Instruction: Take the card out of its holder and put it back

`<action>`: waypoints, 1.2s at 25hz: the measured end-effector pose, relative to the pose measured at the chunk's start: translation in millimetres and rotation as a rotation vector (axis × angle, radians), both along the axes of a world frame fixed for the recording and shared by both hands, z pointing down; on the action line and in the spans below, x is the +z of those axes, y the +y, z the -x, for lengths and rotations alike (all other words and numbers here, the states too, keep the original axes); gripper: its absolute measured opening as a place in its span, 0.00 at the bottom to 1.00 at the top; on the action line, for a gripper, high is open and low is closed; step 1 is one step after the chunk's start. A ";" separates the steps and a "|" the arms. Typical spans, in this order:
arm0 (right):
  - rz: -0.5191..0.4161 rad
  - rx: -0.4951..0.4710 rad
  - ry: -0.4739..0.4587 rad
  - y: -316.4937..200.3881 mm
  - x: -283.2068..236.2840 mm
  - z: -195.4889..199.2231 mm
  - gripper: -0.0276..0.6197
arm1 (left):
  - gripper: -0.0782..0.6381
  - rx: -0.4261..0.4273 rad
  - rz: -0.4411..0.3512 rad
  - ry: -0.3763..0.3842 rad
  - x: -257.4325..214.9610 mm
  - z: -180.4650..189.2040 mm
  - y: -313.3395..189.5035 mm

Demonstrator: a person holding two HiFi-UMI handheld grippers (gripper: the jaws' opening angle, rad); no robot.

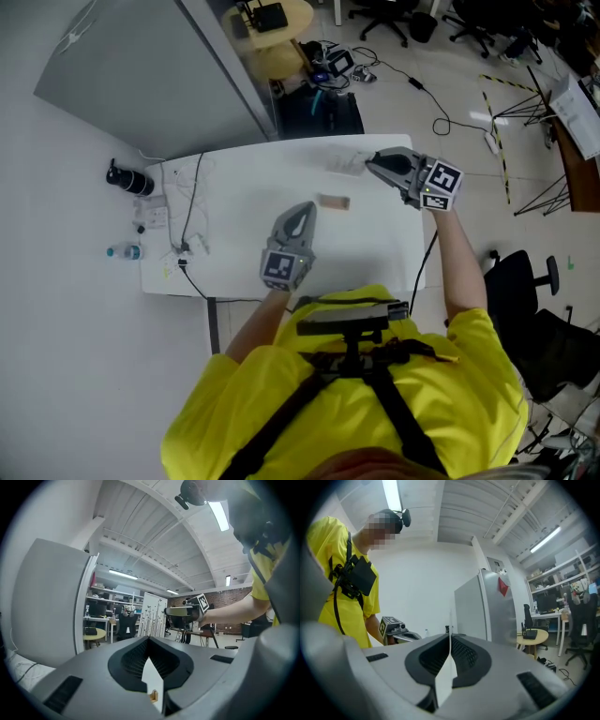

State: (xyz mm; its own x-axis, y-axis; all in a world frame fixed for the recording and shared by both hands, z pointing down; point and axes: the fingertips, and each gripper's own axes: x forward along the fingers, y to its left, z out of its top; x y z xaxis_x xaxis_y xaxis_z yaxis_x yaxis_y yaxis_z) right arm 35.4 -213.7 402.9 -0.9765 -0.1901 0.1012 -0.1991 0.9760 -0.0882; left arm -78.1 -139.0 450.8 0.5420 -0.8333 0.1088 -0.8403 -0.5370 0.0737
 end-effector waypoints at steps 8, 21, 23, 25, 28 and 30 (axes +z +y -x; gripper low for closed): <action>0.004 -0.015 0.004 0.5 2.3 2.5 0.07 | 0.11 -0.026 0.011 -0.030 4.2 3.2 0.1; 0.142 -0.051 0.097 -3.4 123.9 17.8 0.07 | 0.11 -0.066 0.119 -0.068 50.3 19.6 1.6; 0.166 -0.067 0.103 -7.0 150.2 20.8 0.07 | 0.11 -0.072 0.136 -0.075 62.0 21.6 -1.1; 0.184 -0.075 0.112 -12.0 175.3 23.7 0.07 | 0.11 -0.078 0.147 -0.066 73.0 23.4 -3.4; 0.210 -0.073 0.112 -18.7 206.2 26.8 0.07 | 0.11 -0.074 0.163 -0.067 89.3 23.2 -5.1; 0.228 -0.070 0.114 -19.7 222.3 28.4 0.07 | 0.11 -0.067 0.177 -0.074 97.5 21.1 -3.4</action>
State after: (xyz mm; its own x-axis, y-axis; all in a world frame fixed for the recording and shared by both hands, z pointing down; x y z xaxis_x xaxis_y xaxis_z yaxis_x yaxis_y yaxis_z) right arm 7.0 -233.4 625.1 -0.9664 -0.0819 0.2435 -0.1529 0.9451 -0.2887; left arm -99.2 -142.4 548.3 0.4715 -0.8312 0.2946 -0.8802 -0.4642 0.0990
